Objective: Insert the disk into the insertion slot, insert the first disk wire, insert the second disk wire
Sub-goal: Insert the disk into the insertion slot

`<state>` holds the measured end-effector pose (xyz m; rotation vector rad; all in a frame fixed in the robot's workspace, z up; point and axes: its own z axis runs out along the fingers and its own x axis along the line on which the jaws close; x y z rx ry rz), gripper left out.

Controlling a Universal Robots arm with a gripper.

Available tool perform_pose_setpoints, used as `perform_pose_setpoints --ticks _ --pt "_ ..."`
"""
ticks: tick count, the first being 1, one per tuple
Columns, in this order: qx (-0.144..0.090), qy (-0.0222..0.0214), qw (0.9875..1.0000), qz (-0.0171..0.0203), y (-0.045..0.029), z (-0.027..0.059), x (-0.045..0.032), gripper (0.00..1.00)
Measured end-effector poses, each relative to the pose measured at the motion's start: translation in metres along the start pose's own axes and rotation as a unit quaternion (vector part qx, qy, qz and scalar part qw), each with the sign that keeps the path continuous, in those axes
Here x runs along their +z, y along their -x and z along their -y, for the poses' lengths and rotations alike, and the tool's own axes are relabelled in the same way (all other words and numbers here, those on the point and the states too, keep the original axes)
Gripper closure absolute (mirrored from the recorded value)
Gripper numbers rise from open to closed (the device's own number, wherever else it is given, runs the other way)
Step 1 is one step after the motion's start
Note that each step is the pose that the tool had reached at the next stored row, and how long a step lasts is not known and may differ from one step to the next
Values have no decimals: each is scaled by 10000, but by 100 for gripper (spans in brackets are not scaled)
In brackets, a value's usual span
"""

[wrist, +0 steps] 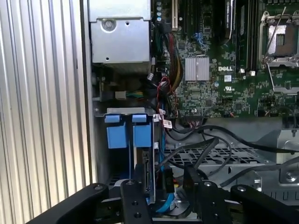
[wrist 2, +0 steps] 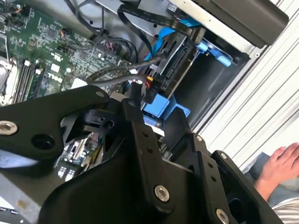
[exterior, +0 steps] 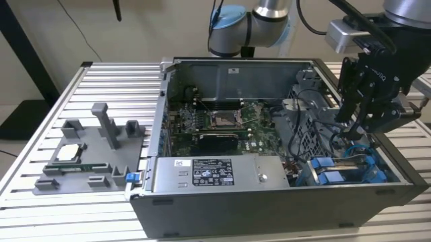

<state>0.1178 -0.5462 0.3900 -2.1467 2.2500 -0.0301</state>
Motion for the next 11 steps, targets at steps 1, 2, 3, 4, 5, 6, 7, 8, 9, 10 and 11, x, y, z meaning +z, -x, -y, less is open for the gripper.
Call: perform_pose_setpoints --ticks 1,2,3,4,5,6,7,8,9,10,11 --pt "-13 -12 10000 1 0 2 13 0" --pt "-28 -29 10000 2 1 2 22 0" --pt "-47 -50 10000 2 1 2 29 0" --pt "-70 -71 10000 5 1 2 34 0" --pt "-94 -90 9999 7 1 2 38 0" --pt "-116 -109 9999 9 1 2 41 0" --pt "-136 -126 9998 11 0 3 43 0" --pt "-148 -137 9998 14 0 3 45 100" --pt "-153 -147 9998 20 0 2 51 100" --pt "-153 -153 9998 26 0 2 56 100" --pt "-153 -156 9998 34 0 2 59 100"
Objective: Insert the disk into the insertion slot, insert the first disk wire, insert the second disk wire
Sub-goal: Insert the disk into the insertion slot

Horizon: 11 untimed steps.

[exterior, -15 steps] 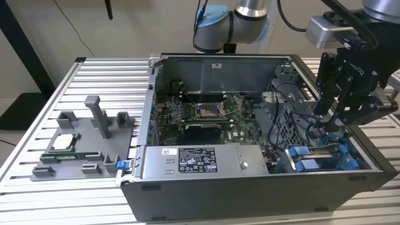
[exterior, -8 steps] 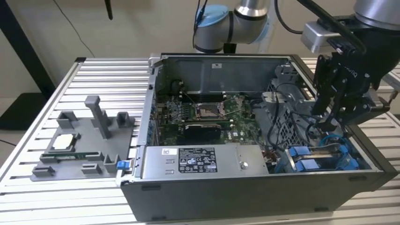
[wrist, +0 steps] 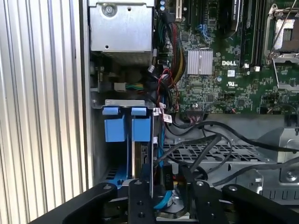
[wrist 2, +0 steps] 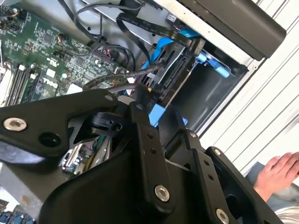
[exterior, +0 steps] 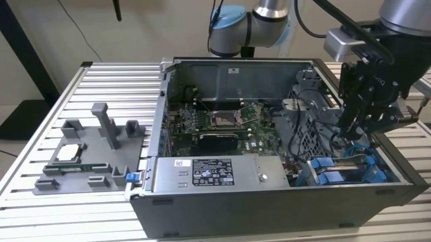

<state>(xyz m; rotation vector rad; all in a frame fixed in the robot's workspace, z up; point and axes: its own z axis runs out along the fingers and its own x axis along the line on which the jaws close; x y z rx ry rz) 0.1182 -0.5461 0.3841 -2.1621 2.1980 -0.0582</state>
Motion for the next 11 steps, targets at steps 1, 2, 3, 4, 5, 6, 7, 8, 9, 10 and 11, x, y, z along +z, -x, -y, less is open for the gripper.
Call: perform_pose_setpoints --ticks 1,2,3,4,5,6,7,8,9,10,11 --pt "1 -3 10000 12 0 0 4 100" --pt "1 -5 10000 24 0 0 8 100" --pt "2 -5 10000 34 0 -1 10 100" --pt "3 -5 10000 41 1 -1 12 100" --pt "5 -6 10000 47 1 -1 14 100" --pt "5 -6 10000 50 1 -1 14 100" --pt "5 -6 10000 51 1 -1 15 100" --pt "5 -8 10000 52 0 -1 15 100" --pt "5 -10 10000 53 0 -1 16 100" --pt "5 -11 10000 56 0 -1 15 100" --pt "5 -12 10000 58 0 -1 15 100"
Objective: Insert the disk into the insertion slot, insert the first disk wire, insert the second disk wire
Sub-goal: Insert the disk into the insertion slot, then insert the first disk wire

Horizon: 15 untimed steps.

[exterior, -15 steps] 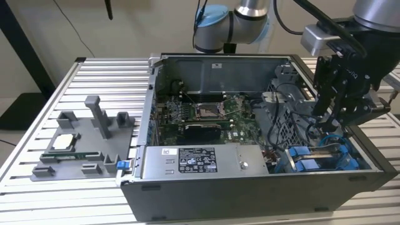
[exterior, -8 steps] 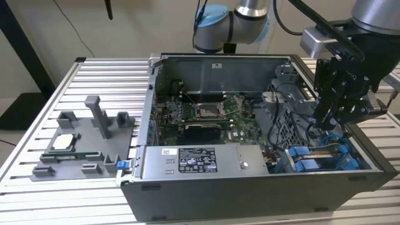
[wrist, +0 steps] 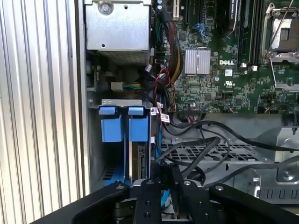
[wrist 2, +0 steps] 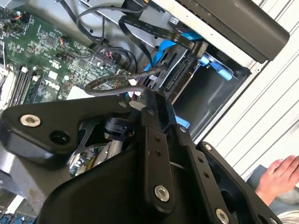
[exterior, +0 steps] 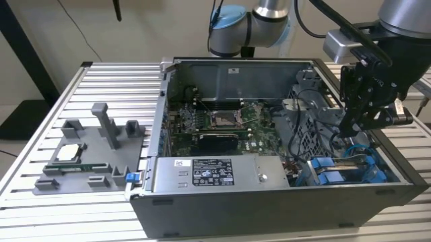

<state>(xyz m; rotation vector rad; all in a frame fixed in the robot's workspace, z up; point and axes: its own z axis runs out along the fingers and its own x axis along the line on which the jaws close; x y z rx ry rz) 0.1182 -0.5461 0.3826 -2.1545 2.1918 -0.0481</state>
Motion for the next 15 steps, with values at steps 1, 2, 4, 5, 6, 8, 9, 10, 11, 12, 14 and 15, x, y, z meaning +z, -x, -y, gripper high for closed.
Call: perform_pose_setpoints --ticks 1,2,4,5,6,8,9,10,11,12,14,15 --pt "0 0 10000 0 0 0 0 100" --pt "0 0 10000 1 0 0 0 100" --pt "0 0 10000 1 0 0 0 100" --pt "0 0 10000 1 0 0 0 100" --pt "0 0 10000 1 0 0 0 100" --pt "1 5 10000 -3 0 0 1 100" --pt "0 13 10000 -4 0 4 1 100" --pt "1 26 10000 -5 0 9 3 100" --pt "1 46 10000 -7 0 18 5 100" --pt "1 72 10000 -11 0 30 5 100" --pt "2 133 9999 -19 0 54 8 100" --pt "3 162 9999 -21 0 67 10 100"
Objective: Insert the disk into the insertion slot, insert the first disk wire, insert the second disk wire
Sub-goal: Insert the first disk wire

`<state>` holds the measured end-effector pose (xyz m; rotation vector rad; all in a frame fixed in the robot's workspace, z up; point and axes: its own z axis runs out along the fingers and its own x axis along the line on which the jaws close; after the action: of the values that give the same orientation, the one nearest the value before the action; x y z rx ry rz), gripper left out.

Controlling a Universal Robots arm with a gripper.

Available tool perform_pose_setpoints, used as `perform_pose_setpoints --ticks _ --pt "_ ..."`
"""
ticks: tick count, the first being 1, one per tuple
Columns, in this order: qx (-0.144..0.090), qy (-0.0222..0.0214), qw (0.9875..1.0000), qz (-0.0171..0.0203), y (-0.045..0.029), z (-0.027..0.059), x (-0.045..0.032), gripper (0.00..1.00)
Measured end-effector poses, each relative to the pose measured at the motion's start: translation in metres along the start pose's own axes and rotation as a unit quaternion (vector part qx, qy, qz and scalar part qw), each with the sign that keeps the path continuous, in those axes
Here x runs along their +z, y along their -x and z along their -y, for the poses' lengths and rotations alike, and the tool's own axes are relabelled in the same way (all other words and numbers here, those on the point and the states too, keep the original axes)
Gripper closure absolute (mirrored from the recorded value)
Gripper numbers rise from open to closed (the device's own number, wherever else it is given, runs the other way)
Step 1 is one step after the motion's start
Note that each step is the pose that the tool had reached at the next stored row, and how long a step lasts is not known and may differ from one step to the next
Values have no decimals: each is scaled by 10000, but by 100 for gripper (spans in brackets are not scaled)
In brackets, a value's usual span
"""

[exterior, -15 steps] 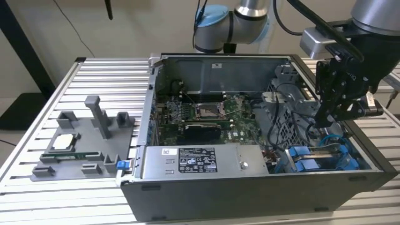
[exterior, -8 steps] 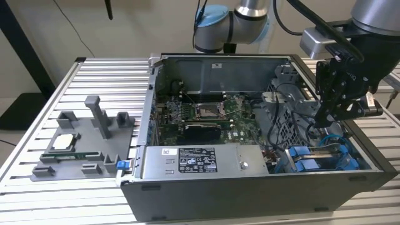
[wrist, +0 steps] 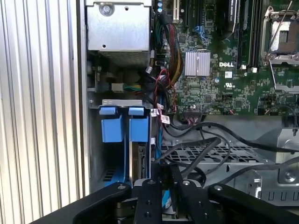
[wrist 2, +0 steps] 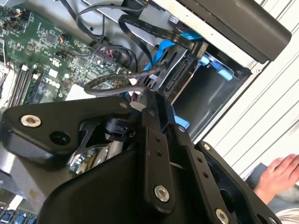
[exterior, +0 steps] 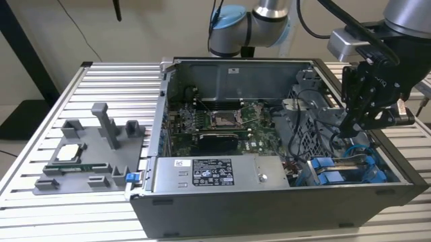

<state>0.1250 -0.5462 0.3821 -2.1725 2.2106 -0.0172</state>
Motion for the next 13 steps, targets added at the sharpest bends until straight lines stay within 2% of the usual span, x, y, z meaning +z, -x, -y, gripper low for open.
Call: perform_pose_setpoints --ticks 2,4,13 --pt "1 47 10000 -1 -3 24 5 100" --pt "2 67 10000 -2 -11 42 10 100" --pt "2 81 10000 -4 -38 72 37 100"
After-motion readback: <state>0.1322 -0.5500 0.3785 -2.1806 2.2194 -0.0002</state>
